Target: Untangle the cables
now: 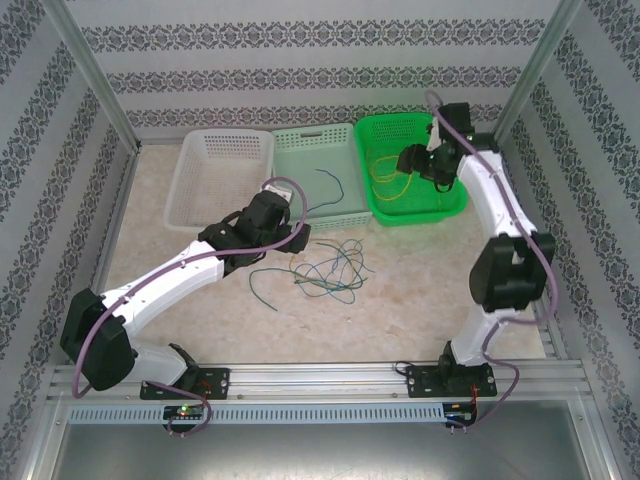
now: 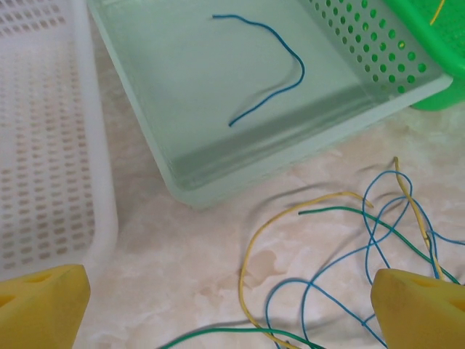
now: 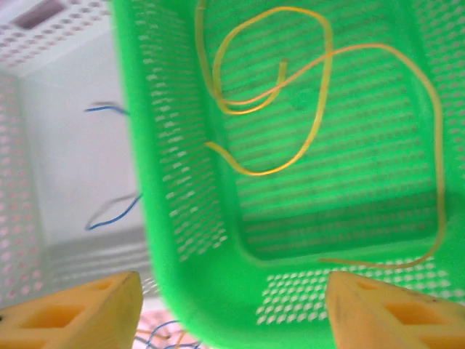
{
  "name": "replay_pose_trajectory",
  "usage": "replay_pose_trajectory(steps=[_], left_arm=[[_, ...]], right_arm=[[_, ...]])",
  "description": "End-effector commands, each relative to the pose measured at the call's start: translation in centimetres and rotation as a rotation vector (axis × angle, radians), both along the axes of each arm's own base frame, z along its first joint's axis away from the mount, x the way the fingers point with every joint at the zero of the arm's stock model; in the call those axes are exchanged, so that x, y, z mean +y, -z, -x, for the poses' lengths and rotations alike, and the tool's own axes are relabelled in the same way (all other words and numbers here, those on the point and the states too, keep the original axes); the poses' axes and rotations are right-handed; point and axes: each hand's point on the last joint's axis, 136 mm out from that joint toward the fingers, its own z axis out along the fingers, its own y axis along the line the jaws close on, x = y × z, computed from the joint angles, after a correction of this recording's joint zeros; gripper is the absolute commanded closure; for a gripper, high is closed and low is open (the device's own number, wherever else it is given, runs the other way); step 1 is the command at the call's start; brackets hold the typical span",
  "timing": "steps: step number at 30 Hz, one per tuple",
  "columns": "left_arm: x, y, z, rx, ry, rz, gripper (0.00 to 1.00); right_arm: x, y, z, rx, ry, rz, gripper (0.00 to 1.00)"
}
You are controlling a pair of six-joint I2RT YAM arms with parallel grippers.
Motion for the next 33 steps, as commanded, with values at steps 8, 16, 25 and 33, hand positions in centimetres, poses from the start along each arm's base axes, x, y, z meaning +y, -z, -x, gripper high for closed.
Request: replay_pose_trajectory(steps=[8,16,25,33], left_arm=[[-0.2,1.5,-0.1,0.071,-0.015,0.107,0.0],[-0.2,2.0,-0.1,0.091,-0.021,0.121,0.0],[-0.4,2.3,-0.1,0.103,-0.019,0.127,0.0],[-0.1,2.1,0.1,0.098,-0.022,0.121,0.0]], right_arm=[[9.7,8.8,11.6,0.109,-0.173,-0.081,0.48],[12.2,13.5,16.3,0.149,-0.142,-0.119,0.62],[14.4,15.6,17.5,0.163,-0.179,-0.12,0.61],[14.0,17.1,16.9,0.18,-0.171,-0.05,0.64]])
